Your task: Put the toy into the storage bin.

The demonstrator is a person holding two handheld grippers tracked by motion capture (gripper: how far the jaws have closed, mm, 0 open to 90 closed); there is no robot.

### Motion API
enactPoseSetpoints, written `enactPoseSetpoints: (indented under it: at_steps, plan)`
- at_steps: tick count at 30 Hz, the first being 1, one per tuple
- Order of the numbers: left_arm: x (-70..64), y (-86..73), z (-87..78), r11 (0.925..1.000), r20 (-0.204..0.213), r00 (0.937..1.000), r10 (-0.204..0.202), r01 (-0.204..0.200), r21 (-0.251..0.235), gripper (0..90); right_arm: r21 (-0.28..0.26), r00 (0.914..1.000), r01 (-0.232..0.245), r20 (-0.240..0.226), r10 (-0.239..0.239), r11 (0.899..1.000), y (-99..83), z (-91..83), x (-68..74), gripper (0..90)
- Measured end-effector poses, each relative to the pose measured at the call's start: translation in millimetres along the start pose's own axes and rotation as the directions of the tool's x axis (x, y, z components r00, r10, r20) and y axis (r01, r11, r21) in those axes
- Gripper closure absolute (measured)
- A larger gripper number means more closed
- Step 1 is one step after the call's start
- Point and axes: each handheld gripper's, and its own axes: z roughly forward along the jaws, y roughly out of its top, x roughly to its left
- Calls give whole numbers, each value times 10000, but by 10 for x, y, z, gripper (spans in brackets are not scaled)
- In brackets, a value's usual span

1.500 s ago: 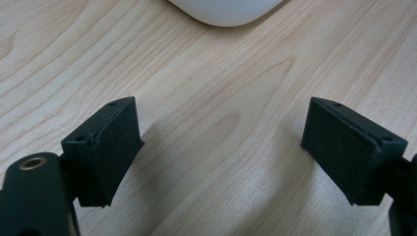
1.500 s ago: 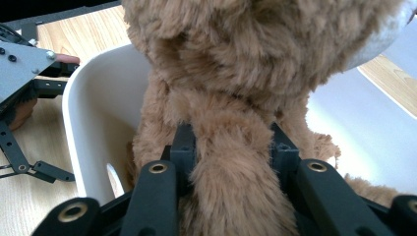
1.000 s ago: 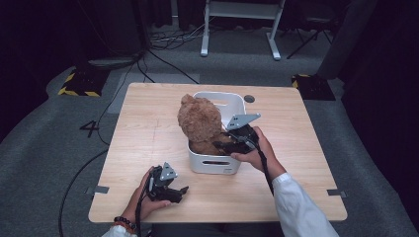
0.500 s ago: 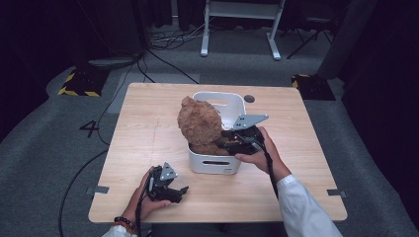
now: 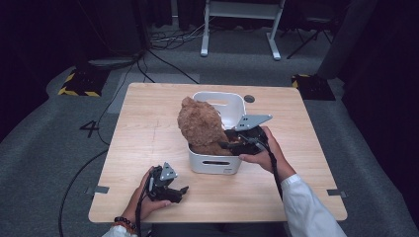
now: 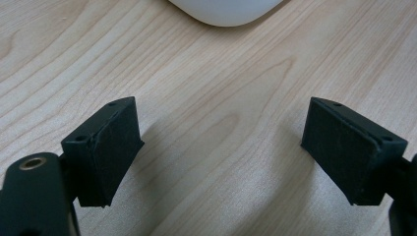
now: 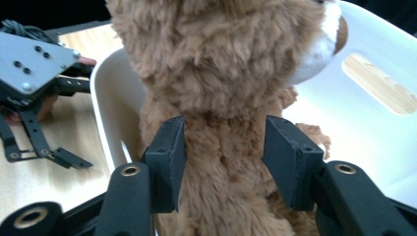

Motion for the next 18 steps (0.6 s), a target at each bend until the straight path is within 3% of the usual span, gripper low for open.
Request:
enactPoseSetpoints:
  at_steps: [10, 18]
  plan:
    - [0, 0, 0, 10000, 1, 10000, -1, 1, 1, 147, -31, 9996, -15, 273, 15, 10000, -66, -79, -78, 429]
    - [1, 0, 0, 10000, 6, 10000, 12, -12, -6, 147, -71, 9968, 307, 741, -301, 9995, -81, -174, -94, 343]
